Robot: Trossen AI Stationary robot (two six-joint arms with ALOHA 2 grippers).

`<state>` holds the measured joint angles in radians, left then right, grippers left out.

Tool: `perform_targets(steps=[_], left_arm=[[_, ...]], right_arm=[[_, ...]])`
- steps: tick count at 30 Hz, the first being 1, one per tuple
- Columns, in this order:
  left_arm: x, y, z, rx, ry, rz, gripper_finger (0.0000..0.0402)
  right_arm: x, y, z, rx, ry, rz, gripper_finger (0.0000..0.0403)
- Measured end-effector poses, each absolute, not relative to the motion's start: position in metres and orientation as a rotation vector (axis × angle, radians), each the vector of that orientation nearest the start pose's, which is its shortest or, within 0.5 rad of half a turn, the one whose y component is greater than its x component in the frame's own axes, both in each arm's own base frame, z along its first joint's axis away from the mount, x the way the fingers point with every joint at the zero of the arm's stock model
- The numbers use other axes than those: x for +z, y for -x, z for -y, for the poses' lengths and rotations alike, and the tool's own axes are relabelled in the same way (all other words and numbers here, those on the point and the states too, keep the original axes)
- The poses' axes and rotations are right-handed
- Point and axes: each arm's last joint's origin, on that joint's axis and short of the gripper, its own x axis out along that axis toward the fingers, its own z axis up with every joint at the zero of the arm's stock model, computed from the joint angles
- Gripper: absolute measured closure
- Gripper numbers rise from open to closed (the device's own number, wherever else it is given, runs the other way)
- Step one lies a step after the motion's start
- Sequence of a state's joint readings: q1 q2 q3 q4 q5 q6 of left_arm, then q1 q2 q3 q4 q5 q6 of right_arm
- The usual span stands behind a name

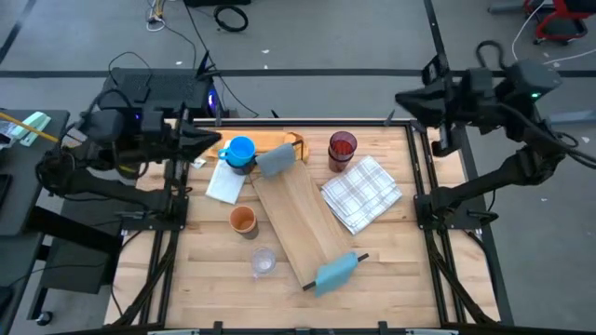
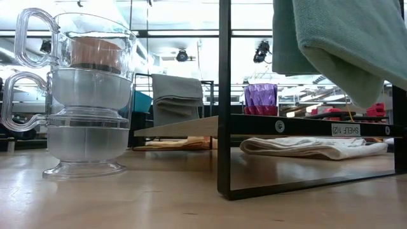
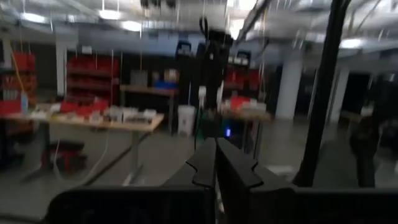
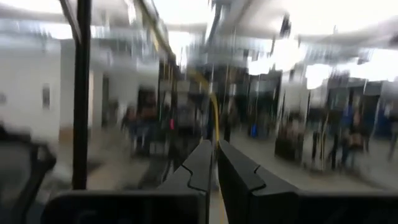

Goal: Stack small to large cups/mugs on shelf
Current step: Put the purple cup on the shelf

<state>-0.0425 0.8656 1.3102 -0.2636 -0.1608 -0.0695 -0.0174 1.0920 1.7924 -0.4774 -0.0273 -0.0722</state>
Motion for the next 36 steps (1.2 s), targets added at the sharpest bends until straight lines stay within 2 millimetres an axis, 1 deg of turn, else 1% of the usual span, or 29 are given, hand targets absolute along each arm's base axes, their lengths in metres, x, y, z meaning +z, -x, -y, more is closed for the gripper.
perform_targets(steps=[3,6,8,12,15,20,23,29,32,36], left_arm=[[0.482,-0.147,0.002,0.115,0.079,0.105,0.0382],[0.480,-0.154,0.002,0.116,0.073,0.071,0.0377],[0.480,-0.157,0.002,0.116,0.072,0.064,0.0374],[0.477,-0.161,0.002,0.116,0.071,0.049,0.0370],[0.475,-0.165,0.002,0.117,0.058,0.035,0.0371],[0.471,-0.170,0.003,0.119,-0.119,-0.008,0.0379],[0.470,-0.173,0.003,0.117,-0.196,-0.017,0.0381],[0.469,-0.177,0.003,0.116,-0.218,-0.030,0.0373],[0.467,-0.180,0.003,0.116,-0.219,-0.040,0.0370],[0.464,-0.182,0.003,0.113,-0.197,-0.070,0.0372]], right_arm=[[0.555,-0.137,0.002,0.009,0.019,0.094,0.0371],[0.546,-0.133,0.002,0.010,-0.049,-0.015,0.0371],[0.537,-0.132,0.001,0.006,-0.072,-0.113,0.0371],[0.519,-0.132,0.001,-0.002,-0.086,-0.308,0.0371],[0.510,-0.134,0.002,-0.005,-0.082,-0.402,0.0371],[0.507,-0.143,0.002,-0.005,-0.077,-0.431,0.0371],[0.506,-0.146,0.002,0.000,-0.054,-0.437,0.0371],[0.506,-0.147,0.002,-0.001,-0.058,-0.431,0.0371],[0.505,-0.152,0.002,-0.007,-0.089,-0.438,0.0371],[0.499,-0.170,0.002,-0.017,-0.124,-0.481,0.0371]])
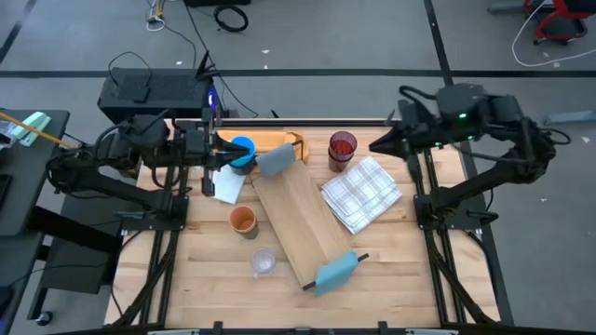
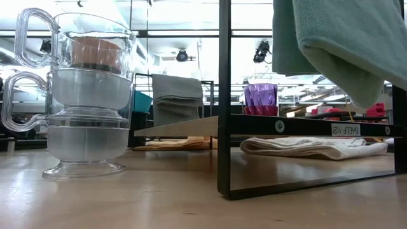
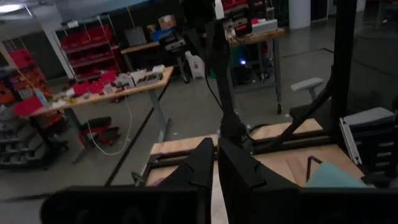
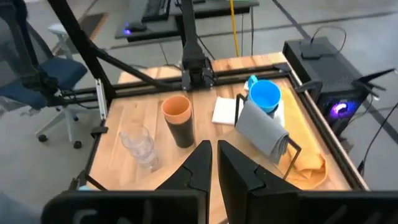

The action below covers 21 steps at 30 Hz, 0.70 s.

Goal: Stack small to large cups/mugs on shelf
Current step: Put the purple cup on the shelf

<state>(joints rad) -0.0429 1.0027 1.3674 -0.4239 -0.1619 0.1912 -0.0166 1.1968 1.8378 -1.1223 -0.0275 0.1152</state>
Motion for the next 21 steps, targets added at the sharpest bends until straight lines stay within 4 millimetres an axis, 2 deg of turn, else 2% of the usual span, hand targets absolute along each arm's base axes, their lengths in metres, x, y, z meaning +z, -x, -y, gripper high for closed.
perform_targets(steps=[6,9,16,21], left_arm=[[0.460,-0.184,0.001,0.130,-0.125,-0.105,0.0383],[0.456,-0.183,0.001,0.128,-0.127,-0.140,0.0385],[0.449,-0.184,0.001,0.123,-0.134,-0.215,0.0378],[0.447,-0.183,0.001,0.122,-0.136,-0.235,0.0382]], right_arm=[[0.476,-0.219,0.004,-0.070,-0.152,-0.611,0.0371],[0.460,-0.244,0.013,-0.111,-0.123,-0.697,0.0371],[0.408,-0.290,0.055,-0.238,-0.137,-0.978,0.0371],[0.376,-0.305,0.089,-0.241,-0.111,-1.157,0.0369]])
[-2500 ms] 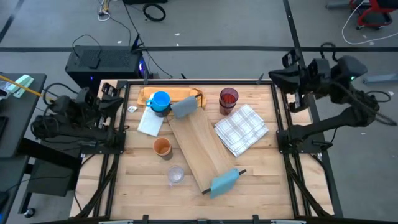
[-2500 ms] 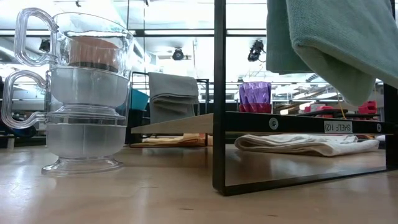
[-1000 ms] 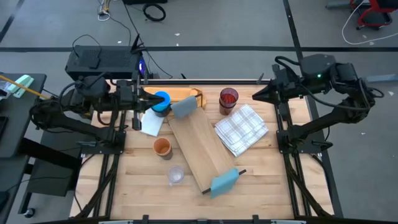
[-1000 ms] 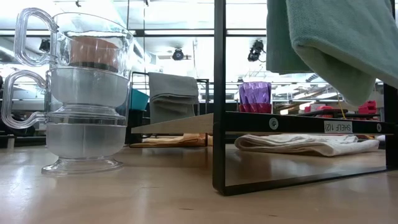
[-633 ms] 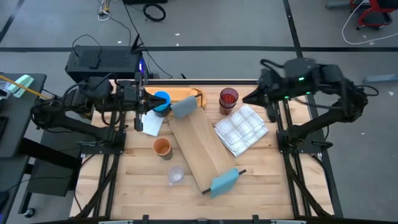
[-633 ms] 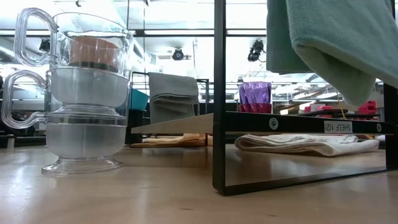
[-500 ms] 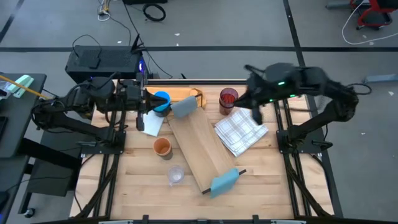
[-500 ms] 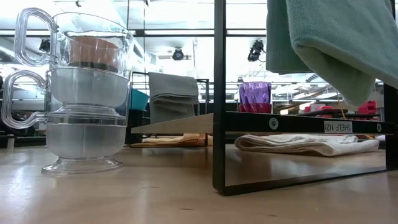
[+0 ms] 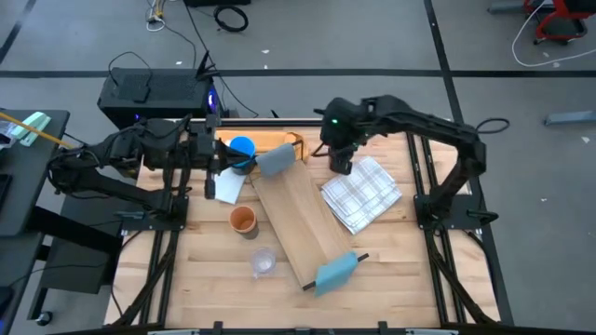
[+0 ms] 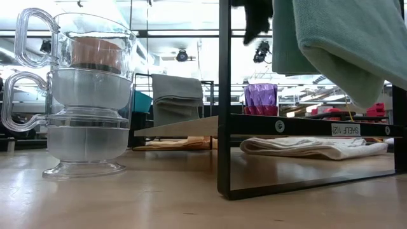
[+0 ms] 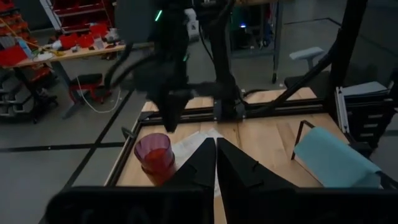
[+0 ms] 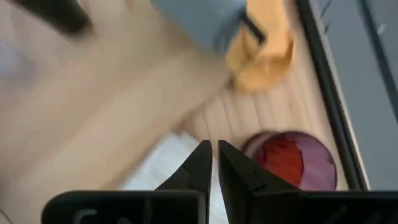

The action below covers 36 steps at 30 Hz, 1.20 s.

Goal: Stack small to large cups/mugs on shelf
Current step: Put the purple cup on the shelf

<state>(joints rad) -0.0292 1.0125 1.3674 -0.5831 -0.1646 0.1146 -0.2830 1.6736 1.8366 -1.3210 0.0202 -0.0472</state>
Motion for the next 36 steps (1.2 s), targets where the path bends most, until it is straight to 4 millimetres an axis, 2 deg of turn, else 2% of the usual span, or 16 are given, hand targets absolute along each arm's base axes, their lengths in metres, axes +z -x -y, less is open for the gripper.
perform_targets(steps=[3,7,13,17,23,36], left_arm=[[0.446,-0.183,0.001,0.121,-0.137,-0.243,0.0386],[0.445,-0.183,0.001,0.120,-0.139,-0.254,0.0387],[0.444,-0.182,0.001,0.120,-0.139,-0.266,0.0379],[0.444,-0.182,0.001,0.120,-0.139,-0.271,0.0379],[0.443,-0.183,0.001,0.120,-0.139,-0.273,0.0388],[0.443,-0.183,0.001,0.120,-0.139,-0.272,0.0376]], right_arm=[[0.360,-0.303,0.107,-0.231,-0.138,-1.301,0.0354],[0.347,-0.301,0.124,-0.236,-0.163,-1.386,0.0307],[0.347,-0.301,0.126,-0.206,-0.126,-1.388,0.0222],[0.347,-0.303,0.124,-0.196,-0.102,-1.385,0.0189],[0.342,-0.307,0.123,-0.172,-0.068,-1.363,0.0191],[0.299,-0.311,0.125,-0.190,-0.122,-1.410,0.0201]])
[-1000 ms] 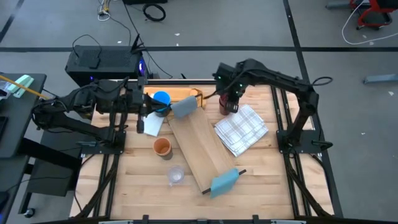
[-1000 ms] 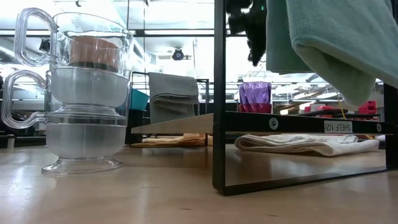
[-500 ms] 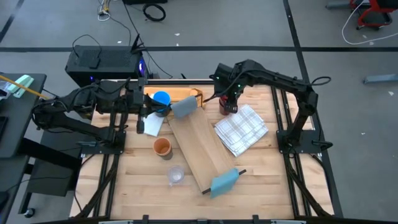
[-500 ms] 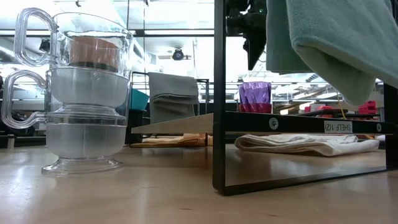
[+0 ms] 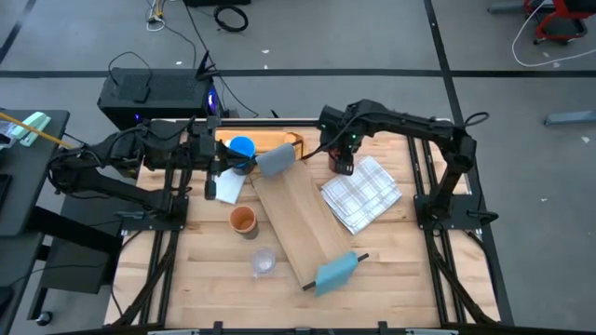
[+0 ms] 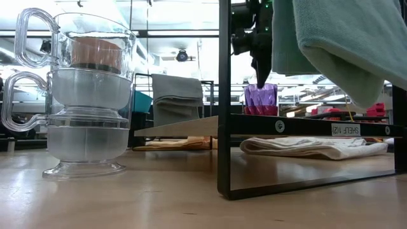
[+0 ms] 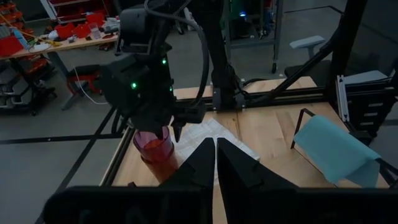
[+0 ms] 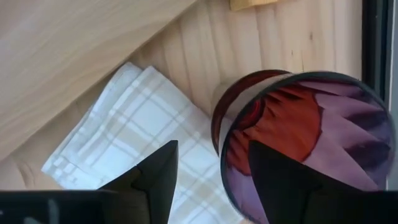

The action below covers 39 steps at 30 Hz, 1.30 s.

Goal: Stack small to large cups/mugs on shelf
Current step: Put the purple cup on the shelf

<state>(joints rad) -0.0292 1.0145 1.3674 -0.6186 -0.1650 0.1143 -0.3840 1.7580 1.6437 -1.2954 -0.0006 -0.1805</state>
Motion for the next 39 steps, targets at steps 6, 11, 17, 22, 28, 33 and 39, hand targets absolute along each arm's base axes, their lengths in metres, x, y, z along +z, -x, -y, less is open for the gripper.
perform_targets(steps=[6,11,17,22,28,33,39], left_arm=[[0.4434,-0.1828,0.0006,0.120,-0.138,-0.272,0.0386],[0.4434,-0.1828,0.0006,0.122,-0.118,-0.271,0.0388],[0.4434,-0.1828,0.0006,0.123,-0.114,-0.271,0.0376],[0.4433,-0.1828,0.0006,0.122,-0.114,-0.271,0.0373],[0.4424,-0.1825,0.0007,0.122,-0.115,-0.281,0.0383],[0.4414,-0.1824,0.0006,0.122,-0.116,-0.291,0.0387],[0.4412,-0.1823,0.0006,0.122,-0.117,-0.294,0.0379]], right_arm=[[0.2897,-0.3122,0.1261,-0.193,-0.122,-1.401,0.0216],[0.2893,-0.3137,0.1267,-0.198,-0.121,-1.385,0.0265],[0.2894,-0.3138,0.1269,-0.199,-0.120,-1.383,0.0348],[0.2897,-0.3140,0.1271,-0.202,-0.118,-1.379,0.0393],[0.2897,-0.3139,0.1278,-0.215,-0.134,-1.376,0.0393],[0.2898,-0.3138,0.1277,-0.227,-0.148,-1.374,0.0394],[0.2899,-0.3137,0.1277,-0.234,-0.151,-1.375,0.0397]])
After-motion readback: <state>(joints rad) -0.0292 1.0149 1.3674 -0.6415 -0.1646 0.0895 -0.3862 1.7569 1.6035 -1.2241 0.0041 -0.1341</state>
